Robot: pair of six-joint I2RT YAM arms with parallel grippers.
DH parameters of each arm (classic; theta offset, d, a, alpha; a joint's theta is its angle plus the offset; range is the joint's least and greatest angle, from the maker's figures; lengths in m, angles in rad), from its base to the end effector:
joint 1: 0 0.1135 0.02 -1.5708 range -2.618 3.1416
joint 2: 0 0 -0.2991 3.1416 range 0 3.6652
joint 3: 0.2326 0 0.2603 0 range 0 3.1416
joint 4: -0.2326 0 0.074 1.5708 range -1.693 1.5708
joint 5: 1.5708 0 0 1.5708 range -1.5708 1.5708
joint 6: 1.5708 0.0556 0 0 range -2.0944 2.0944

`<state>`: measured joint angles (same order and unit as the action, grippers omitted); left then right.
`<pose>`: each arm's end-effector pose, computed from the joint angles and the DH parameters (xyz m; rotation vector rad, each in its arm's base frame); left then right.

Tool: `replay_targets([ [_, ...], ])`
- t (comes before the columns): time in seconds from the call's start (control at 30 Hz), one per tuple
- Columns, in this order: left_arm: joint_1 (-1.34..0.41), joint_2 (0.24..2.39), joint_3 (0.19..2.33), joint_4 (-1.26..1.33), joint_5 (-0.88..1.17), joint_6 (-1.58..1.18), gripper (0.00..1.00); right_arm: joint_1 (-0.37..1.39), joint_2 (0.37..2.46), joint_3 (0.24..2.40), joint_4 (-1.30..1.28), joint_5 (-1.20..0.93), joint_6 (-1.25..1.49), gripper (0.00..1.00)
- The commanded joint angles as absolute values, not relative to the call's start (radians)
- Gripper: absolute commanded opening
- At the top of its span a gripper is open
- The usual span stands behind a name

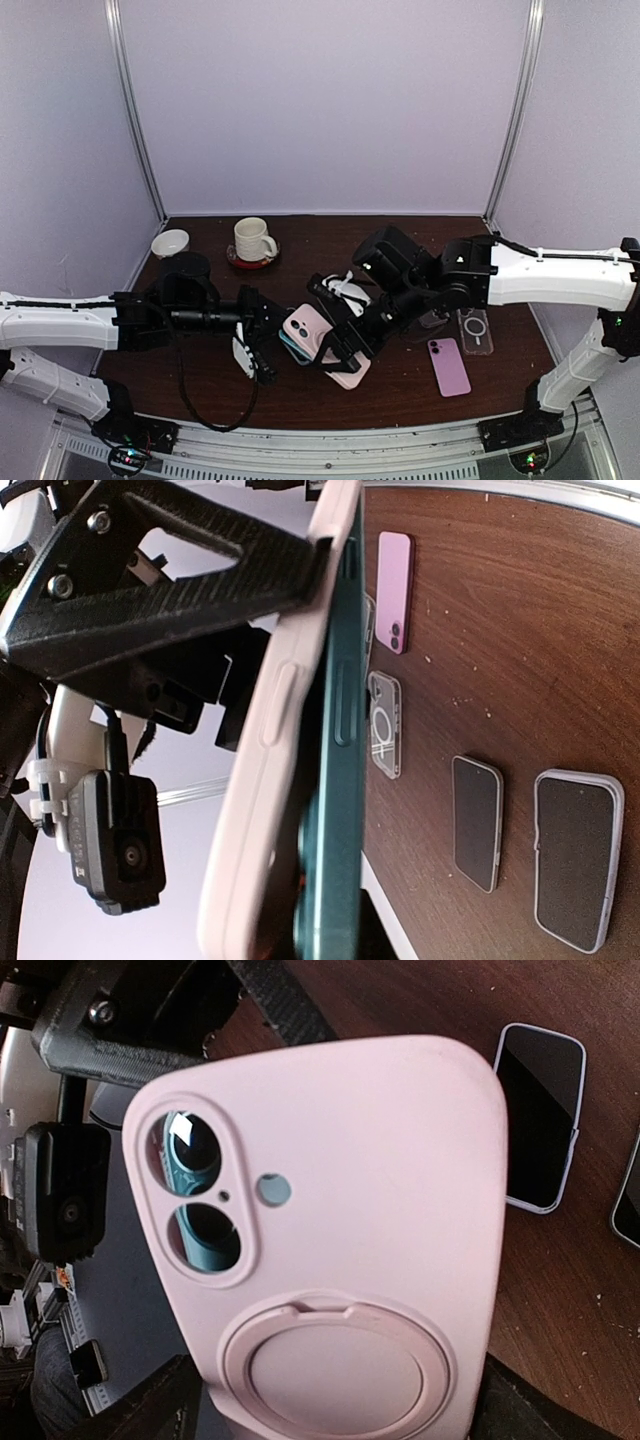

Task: Take the phone out of the phone case
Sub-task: Remove the phone case from the phone.

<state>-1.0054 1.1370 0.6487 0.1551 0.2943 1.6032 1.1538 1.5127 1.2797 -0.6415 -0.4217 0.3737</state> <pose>0.1291 -0.2335 0.2775 1.8666 0.3038 0.1280 0.1181 0.3228 0.3163 -1.2249 2.4260 1.0990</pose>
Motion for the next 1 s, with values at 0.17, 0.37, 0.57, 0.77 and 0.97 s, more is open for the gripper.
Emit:
replay_targets([
  [0.17, -1.005, 1.114, 0.678, 0.238, 0.301, 1.592, 0.0, 1.166, 1.526, 1.303, -0.662, -0.365, 0.367, 0.85],
  [0.37, -1.005, 1.117, 0.679, 0.232, 0.298, 1.597, 0.0, 1.167, 1.491, 1.287, -0.647, -0.378, 0.377, 0.81],
  [0.57, -1.005, 1.115, 0.68, 0.232, 0.295, 1.597, 0.0, 1.163, 1.453, 1.242, -0.63, -0.383, 0.398, 0.8],
  [0.77, -1.006, 1.113, 0.682, 0.243, 0.292, 1.577, 0.0, 1.156, 1.429, 1.19, -0.612, -0.379, 0.428, 0.79],
  [0.97, -1.005, 1.11, 0.686, 0.295, 0.282, 1.507, 0.0, 1.155, 1.421, 1.151, -0.598, -0.39, 0.448, 0.79],
])
